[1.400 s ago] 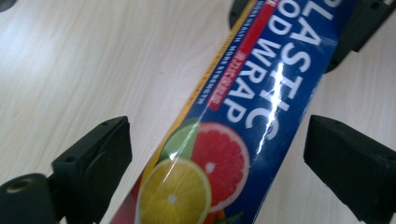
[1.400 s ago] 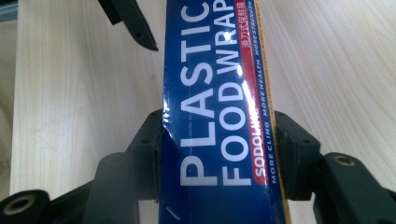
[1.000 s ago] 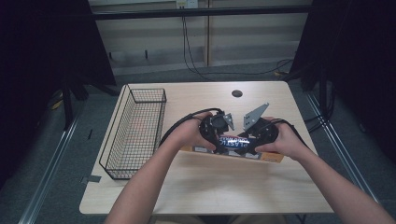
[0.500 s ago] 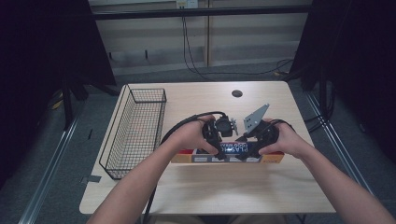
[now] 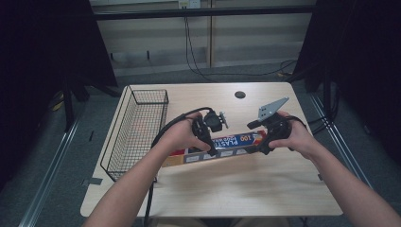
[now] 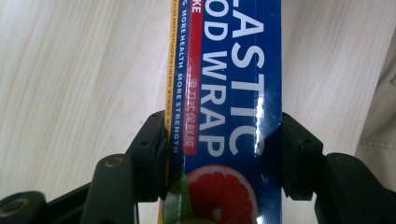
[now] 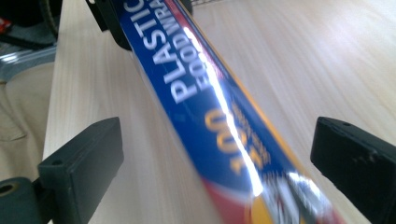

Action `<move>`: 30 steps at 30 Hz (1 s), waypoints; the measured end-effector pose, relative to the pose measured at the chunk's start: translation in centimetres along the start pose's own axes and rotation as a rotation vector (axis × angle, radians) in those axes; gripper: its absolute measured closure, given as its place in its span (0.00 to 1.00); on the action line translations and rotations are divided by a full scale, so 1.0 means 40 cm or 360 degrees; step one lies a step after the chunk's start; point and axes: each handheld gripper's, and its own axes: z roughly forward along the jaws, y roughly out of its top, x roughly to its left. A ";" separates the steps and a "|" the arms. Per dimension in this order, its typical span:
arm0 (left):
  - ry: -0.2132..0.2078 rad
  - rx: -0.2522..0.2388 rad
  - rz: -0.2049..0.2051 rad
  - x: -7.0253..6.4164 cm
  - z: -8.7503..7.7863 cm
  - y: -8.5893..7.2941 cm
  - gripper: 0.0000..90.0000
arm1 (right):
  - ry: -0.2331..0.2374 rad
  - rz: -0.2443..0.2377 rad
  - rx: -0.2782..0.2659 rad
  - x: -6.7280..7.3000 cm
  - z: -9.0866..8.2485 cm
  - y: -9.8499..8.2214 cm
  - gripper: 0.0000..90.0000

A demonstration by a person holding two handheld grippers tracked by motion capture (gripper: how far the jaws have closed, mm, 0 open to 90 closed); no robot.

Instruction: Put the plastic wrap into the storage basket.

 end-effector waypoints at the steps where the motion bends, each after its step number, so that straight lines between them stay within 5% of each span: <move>1: 0.0021 -0.0001 -0.0013 0.003 -0.004 -0.005 0.49 | -0.0012 0.0011 -0.0016 -0.001 -0.006 -0.003 0.02; 10: 0.0052 -0.0006 -0.0139 0.018 -0.039 -0.050 0.49 | -0.0075 0.0035 -0.0062 -0.004 -0.039 -0.035 0.02; 30: 0.0117 -0.0038 -0.0379 0.043 -0.085 -0.128 0.49 | -0.0155 0.0019 0.0031 0.042 0.012 -0.090 0.01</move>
